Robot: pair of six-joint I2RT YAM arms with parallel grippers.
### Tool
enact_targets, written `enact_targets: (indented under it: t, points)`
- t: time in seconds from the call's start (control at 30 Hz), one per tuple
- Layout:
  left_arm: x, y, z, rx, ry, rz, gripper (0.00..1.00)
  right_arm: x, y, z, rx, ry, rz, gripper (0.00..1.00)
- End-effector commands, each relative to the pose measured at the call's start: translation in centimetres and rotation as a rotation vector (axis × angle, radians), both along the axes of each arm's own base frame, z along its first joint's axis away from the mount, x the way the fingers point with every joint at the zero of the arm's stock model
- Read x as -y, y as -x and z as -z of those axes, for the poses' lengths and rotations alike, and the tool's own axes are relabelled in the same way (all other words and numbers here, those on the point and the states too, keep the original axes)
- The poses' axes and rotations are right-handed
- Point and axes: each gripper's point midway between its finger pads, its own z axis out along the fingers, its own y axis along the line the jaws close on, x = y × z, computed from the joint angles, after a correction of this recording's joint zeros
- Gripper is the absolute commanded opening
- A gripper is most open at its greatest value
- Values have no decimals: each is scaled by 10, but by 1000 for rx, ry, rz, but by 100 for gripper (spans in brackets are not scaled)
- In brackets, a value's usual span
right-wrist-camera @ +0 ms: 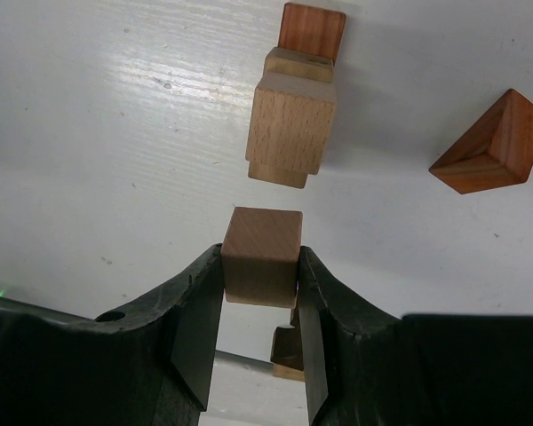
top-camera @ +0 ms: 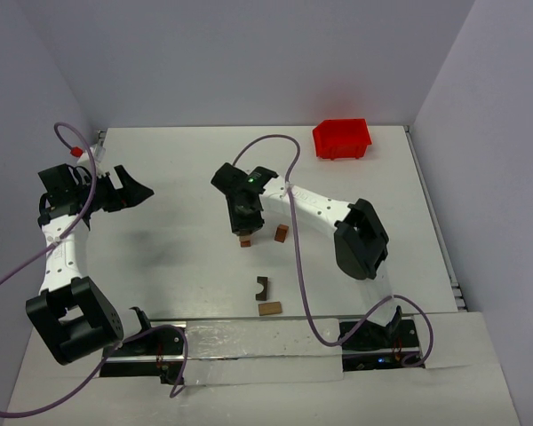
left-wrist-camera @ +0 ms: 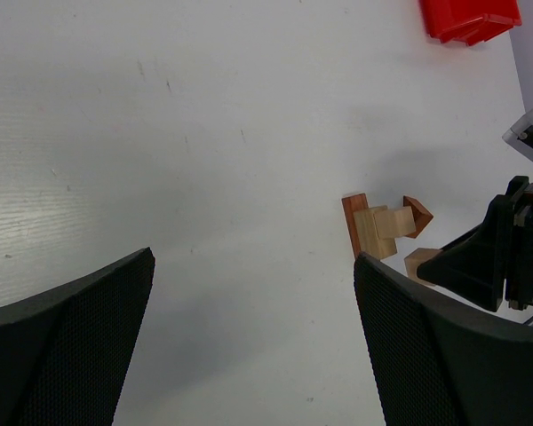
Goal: Build the wood block tower
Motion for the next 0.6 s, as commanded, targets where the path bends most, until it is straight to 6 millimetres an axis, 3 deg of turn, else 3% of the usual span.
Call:
enact_targets:
  t: [0.0,0.57]
  points:
    - [-3,-7,-8,49,-6,3,99,-4,-14,-7,14,-21,38,0]
    - [-3,-7,-4,46,-6,8,99,-8,-20,1,6,-18,37,0]
